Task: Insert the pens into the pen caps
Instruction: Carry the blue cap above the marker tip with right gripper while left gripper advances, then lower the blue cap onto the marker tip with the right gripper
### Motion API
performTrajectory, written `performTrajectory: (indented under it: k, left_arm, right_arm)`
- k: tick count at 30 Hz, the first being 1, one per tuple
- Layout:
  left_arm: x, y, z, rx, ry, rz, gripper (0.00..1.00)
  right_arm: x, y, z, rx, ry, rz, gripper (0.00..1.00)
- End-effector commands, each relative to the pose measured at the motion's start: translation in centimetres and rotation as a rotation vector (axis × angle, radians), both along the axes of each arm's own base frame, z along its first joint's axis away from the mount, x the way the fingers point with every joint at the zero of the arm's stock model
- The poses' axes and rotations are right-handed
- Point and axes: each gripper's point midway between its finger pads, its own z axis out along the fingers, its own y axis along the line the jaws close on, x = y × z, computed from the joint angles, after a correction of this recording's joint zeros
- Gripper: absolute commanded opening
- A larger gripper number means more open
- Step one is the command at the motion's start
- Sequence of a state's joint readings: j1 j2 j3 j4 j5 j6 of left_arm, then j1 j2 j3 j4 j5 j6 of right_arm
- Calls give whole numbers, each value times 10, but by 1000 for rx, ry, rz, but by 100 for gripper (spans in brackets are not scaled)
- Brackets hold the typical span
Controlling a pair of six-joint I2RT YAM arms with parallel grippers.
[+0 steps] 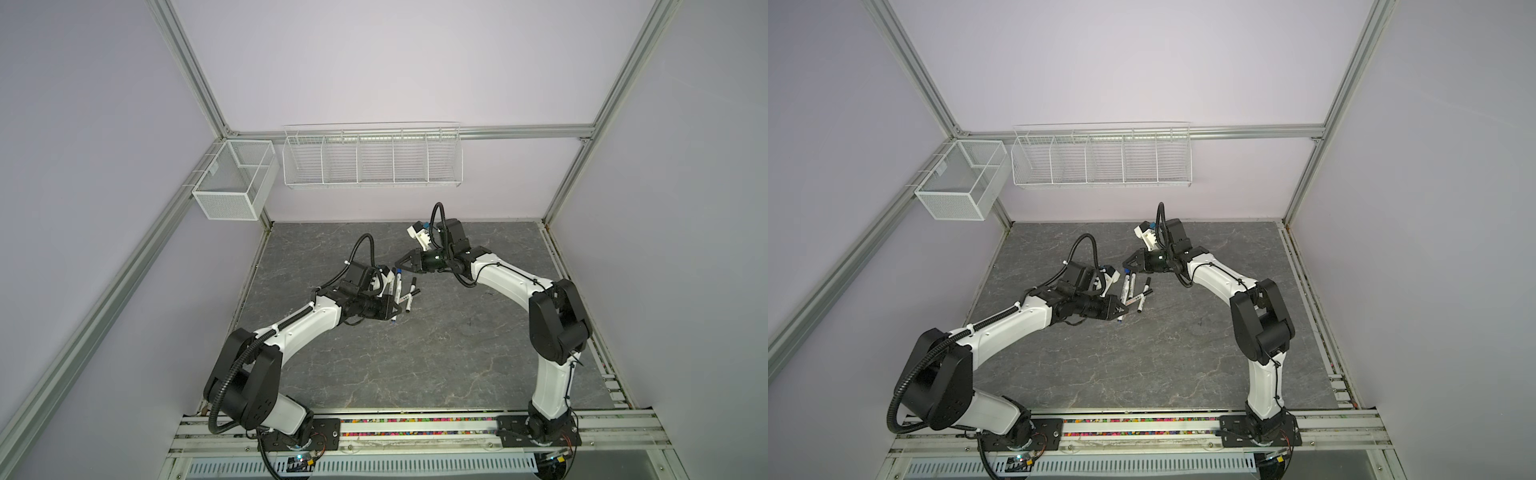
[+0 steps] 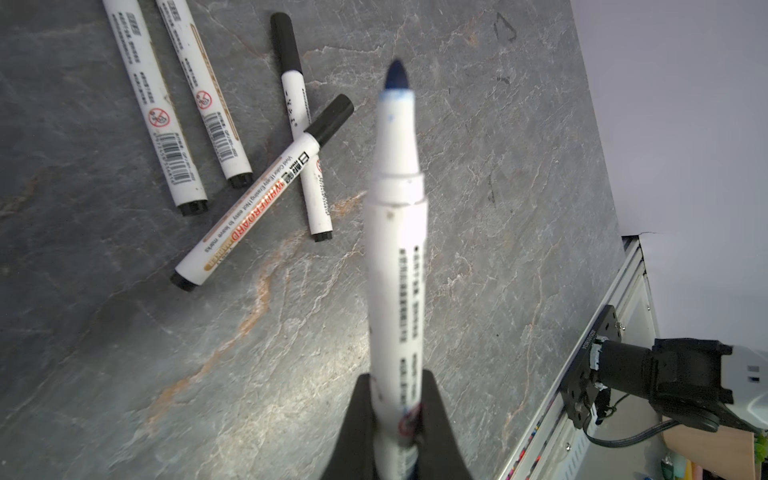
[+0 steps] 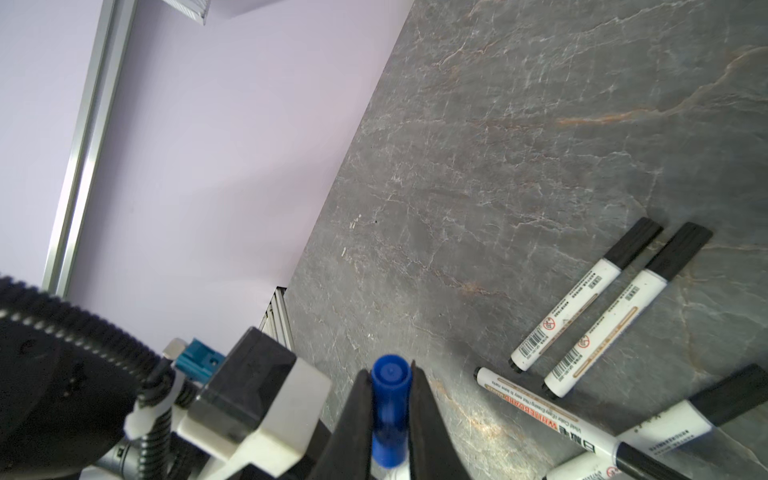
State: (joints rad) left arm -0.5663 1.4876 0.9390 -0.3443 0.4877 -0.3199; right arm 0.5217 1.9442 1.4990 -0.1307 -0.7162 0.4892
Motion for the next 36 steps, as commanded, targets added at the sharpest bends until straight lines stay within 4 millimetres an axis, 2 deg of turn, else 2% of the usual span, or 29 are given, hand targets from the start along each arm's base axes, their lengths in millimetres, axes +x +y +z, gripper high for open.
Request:
performTrajectory:
  k: [1,10,20,27,36]
  left_arm:
    - [10,-5,22,-27,-81,1,0]
    - [12,-4,25,-28,-94,13,0]
    - [20,-6,29,-32,-115,28,0]
    - [37,-11,54,-81,-189,64,0]
    - [64,-2,76,-153,-257,168,0]
  right_arm:
    - [-13,-1,-14,-36,40,49,16]
    - [-16,-2,-22,-49,60,58,17]
    - [-25,2,-12,-2,67,109,16]
    - [-27,-3,-9,26,97,117,16]
    - [-24,-17,12,148,128,102,16]
